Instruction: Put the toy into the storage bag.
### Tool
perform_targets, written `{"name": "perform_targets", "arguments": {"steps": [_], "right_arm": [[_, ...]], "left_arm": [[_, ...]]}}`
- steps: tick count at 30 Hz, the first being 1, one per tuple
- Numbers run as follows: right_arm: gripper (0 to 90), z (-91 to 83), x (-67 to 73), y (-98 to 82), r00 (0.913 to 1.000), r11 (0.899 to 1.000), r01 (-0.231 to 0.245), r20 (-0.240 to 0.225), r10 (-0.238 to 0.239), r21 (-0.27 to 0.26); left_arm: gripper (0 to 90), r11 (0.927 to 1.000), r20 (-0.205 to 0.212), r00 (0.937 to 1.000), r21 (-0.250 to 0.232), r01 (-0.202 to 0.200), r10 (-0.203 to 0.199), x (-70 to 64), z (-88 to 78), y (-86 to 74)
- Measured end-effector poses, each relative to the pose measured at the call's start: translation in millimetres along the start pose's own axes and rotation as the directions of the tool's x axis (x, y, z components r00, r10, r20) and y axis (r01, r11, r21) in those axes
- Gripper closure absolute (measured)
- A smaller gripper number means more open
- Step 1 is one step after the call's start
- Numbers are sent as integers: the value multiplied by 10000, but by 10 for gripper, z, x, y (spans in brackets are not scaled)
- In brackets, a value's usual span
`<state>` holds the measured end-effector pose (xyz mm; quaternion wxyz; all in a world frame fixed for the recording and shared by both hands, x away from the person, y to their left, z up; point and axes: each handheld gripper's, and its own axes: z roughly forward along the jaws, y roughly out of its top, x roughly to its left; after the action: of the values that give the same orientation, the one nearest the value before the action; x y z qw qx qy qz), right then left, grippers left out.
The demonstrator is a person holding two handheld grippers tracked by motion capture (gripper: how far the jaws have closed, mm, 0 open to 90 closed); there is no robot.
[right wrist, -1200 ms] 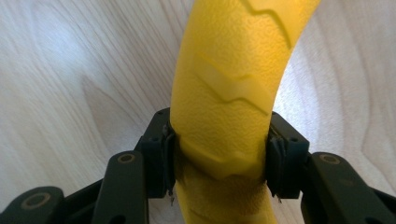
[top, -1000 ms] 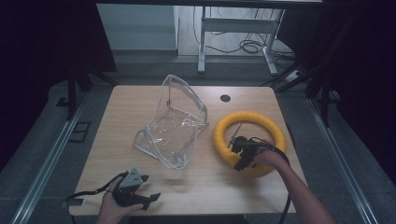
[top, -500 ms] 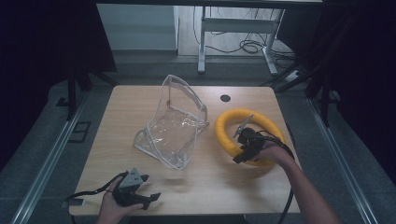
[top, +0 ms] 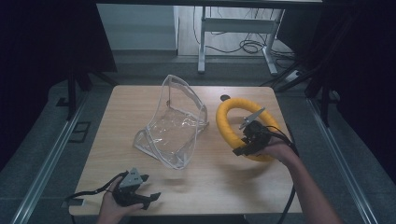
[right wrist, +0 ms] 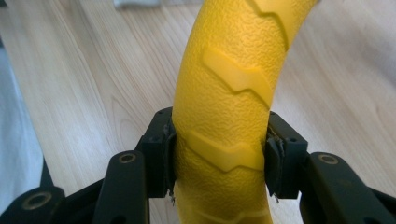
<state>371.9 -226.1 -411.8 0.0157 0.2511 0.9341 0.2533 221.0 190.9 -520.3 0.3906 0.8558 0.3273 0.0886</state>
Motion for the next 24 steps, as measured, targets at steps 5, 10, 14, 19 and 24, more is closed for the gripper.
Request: {"name": "perform_targets", "arguments": {"steps": [5, 10, 14, 19, 24], "right_arm": [[521, -109, 18, 28, 9999, 9970, -101, -34, 98, -766], [521, -193, 24, 43, 9999, 9886, -94, -110, 78, -1503], [521, -257, 30, 60, 9998, 9785, -120, -208, 79, -2058], [521, -310, 40, 82, 9997, 9666, -208, -204, 161, -2553], [521, -356, 67, 98, 9997, 9487, -128, -219, 62, -3160]], "left_arm": [[188, 10000, 10, 10000, 30, -4, 4, 1, 7, 1], [188, 10000, 2, 10000, 38, 4, -4, -1, 11, -1], [188, 10000, 11, 10000, 46, -2, 2, 1, 13, 0], [188, 10000, -2, 10000, 40, -6, 6, 4, 6, 3], [188, 10000, 9, 10000, 12, 32, -32, 4, 9, 6]]}}
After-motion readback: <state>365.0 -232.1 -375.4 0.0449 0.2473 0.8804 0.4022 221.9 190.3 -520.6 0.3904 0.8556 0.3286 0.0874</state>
